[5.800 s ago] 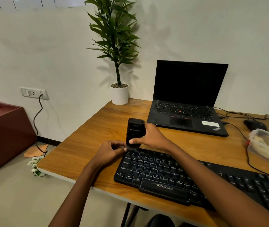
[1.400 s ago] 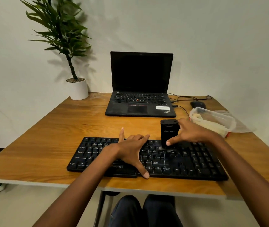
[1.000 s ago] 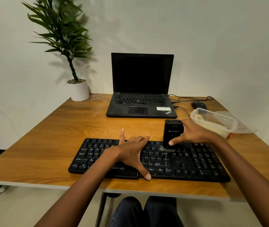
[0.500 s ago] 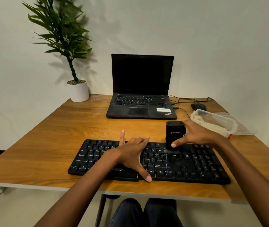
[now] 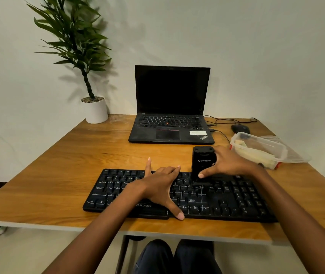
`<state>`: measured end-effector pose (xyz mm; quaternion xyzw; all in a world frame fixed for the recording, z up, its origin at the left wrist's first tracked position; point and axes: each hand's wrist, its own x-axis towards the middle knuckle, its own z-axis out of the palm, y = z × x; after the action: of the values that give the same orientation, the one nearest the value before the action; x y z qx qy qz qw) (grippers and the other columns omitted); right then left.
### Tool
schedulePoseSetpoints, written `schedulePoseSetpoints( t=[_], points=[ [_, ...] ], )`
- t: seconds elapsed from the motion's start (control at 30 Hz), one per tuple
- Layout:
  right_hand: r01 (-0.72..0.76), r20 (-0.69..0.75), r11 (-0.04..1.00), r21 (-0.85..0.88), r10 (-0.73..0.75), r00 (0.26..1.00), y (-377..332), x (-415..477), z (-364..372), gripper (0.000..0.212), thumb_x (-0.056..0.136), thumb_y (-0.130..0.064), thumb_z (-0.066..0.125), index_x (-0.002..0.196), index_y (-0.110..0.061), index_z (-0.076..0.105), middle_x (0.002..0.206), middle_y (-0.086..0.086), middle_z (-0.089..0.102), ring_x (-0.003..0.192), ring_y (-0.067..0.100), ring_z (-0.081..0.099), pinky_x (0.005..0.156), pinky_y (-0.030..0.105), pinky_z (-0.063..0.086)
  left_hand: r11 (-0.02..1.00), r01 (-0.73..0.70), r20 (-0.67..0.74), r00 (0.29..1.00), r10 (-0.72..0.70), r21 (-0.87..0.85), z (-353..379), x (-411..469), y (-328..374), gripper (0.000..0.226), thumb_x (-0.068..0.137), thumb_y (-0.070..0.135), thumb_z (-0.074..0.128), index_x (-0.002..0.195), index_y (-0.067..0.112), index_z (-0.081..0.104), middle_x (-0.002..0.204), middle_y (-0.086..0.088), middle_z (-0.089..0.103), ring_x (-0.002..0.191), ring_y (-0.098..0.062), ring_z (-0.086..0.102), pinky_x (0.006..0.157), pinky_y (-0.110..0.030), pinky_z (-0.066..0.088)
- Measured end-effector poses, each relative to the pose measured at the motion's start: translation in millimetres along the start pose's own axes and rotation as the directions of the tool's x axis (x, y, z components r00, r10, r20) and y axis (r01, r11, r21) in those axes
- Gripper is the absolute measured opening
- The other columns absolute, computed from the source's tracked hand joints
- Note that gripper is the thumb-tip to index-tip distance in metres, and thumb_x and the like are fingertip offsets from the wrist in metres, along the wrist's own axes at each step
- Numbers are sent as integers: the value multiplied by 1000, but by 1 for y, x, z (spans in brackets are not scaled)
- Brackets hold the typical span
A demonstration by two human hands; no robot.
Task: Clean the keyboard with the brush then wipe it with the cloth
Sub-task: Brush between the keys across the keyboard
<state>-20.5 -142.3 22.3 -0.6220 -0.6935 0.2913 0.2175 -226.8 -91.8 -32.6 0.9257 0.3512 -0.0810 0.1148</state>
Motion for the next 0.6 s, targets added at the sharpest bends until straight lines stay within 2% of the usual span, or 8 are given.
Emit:
schedulePoseSetpoints(
  t=[0.07, 0.2, 0.37, 0.43, 0.5, 0.6],
  points=[
    [28, -4, 1000, 8, -28, 1000, -1, 6, 10, 53, 69, -18, 80, 104, -34, 43, 94, -25, 49, 97, 1, 52, 67, -2, 37, 1000, 0, 0, 1000, 0, -1, 0, 0, 1, 129, 66, 68, 68, 150, 15, -13, 160, 1, -2, 146, -17, -6, 96, -62, -33],
    [46, -71, 998, 41, -43, 997, 4, 6, 15, 49, 66, -21, 82, 97, -37, 48, 92, -21, 57, 86, -7, 54, 66, 1, 41, 1000, 4, 3, 1000, -4, 2, -2, -2, 1, 128, 67, 67, 68, 150, 15, -13, 160, 1, -2, 146, -17, -6, 97, -62, -32],
    [-4, 43, 998, 58, 1, 999, 7, -7, 8, 44, 70, -17, 80, 90, -34, 44, 91, -19, 53, 82, -5, 52, 58, -2, 38, 1000, 8, 5, 1000, -8, 14, -1, -3, 2, 128, 67, 67, 69, 149, 14, -13, 160, -1, -2, 146, -19, -5, 99, -63, -30],
    [-11, 1, 999, 35, 11, 1000, 10, -8, 5, 47, 69, -19, 80, 101, -30, 48, 99, -13, 57, 90, -2, 55, 64, 2, 41, 1000, 11, 6, 1000, -11, 12, -2, -3, 3, 127, 67, 67, 69, 149, 14, -13, 160, -1, -2, 146, -19, -5, 100, -63, -30],
    [-20, -54, 1000, 23, 21, 998, 11, -8, 6, 55, 68, -23, 81, 112, -25, 49, 105, -8, 59, 100, 8, 58, 70, 7, 42, 1000, 12, 10, 1000, -12, 12, -3, -3, 4, 127, 67, 67, 68, 150, 14, -13, 160, 0, -2, 146, -18, -5, 99, -63, -30],
    [-7, -159, 999, -36, 1, 987, 12, -12, 18, 58, 68, -28, 81, 118, -20, 52, 100, -11, 56, 95, 8, 55, 70, 9, 43, 1000, 14, 9, 1000, -14, 18, -3, -3, 3, 127, 67, 67, 68, 150, 14, -13, 160, 0, -1, 147, -18, -4, 99, -63, -30]
  ],
)
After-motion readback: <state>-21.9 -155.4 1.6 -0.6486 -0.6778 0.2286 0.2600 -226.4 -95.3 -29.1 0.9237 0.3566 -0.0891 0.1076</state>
